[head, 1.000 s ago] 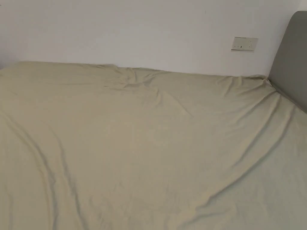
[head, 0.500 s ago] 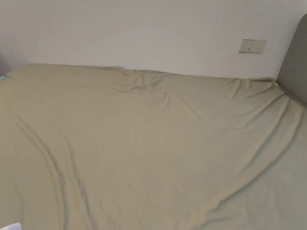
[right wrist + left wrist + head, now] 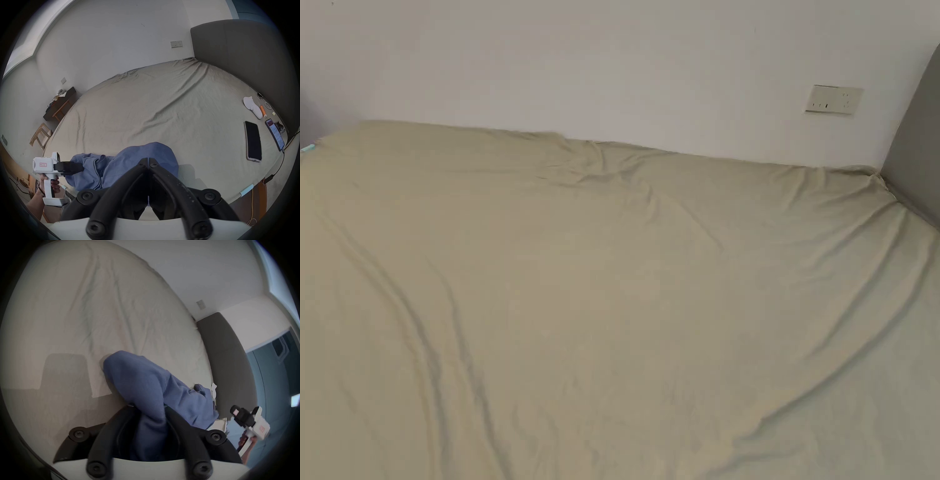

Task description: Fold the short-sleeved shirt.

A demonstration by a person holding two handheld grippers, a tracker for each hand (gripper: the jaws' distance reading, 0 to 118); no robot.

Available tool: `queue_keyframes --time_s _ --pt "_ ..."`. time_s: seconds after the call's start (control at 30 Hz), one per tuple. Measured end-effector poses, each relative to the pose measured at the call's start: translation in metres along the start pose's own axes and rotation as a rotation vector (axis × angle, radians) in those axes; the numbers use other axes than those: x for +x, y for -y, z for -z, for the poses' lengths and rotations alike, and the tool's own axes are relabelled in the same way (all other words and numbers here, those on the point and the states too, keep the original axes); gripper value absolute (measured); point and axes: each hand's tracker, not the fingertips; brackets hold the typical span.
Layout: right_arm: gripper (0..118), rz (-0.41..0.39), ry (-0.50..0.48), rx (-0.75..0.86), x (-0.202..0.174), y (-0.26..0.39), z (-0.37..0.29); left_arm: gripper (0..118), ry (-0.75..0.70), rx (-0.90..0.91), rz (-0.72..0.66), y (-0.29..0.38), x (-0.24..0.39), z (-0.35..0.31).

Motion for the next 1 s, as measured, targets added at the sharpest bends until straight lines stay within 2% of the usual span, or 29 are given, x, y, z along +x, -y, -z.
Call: queue_keyframes --time_s 0.07,0.13,0.33,0.47,0.57,0.7,0.9,1.0 --pt "2 0.000 -0.004 0.008 0.001 -0.002 -0.003 16 0.095 0.005 -0.156 -0.006 -0.003 -0.016" --pt "2 0.002 -0.005 0.015 0.003 -0.003 -0.006 15 0.140 0.062 -0.239 -0.010 -0.011 -0.034" --pt "2 0.034 0.012 0.027 0.015 0.000 -0.007 14 0.002 0.303 -0.283 -0.033 -0.030 -0.111" --pt "2 0.054 0.010 0.012 0.017 0.006 -0.003 14 -0.209 0.366 -0.187 -0.038 -0.012 -0.145" --pt "2 0.054 -0.002 -0.001 0.015 0.009 0.001 14 -0.261 0.340 -0.126 -0.031 0.020 -0.143" --pt "2 0.059 -0.028 -0.011 0.013 0.012 0.005 14 -0.230 0.298 0.002 -0.016 0.079 -0.111" --pt "2 0.071 -0.022 -0.005 0.022 0.018 -0.003 14 -0.213 0.112 0.334 0.009 0.151 -0.019" --pt "2 0.101 0.021 0.006 0.035 0.022 -0.012 14 -0.200 0.005 0.378 0.026 0.170 0.029"
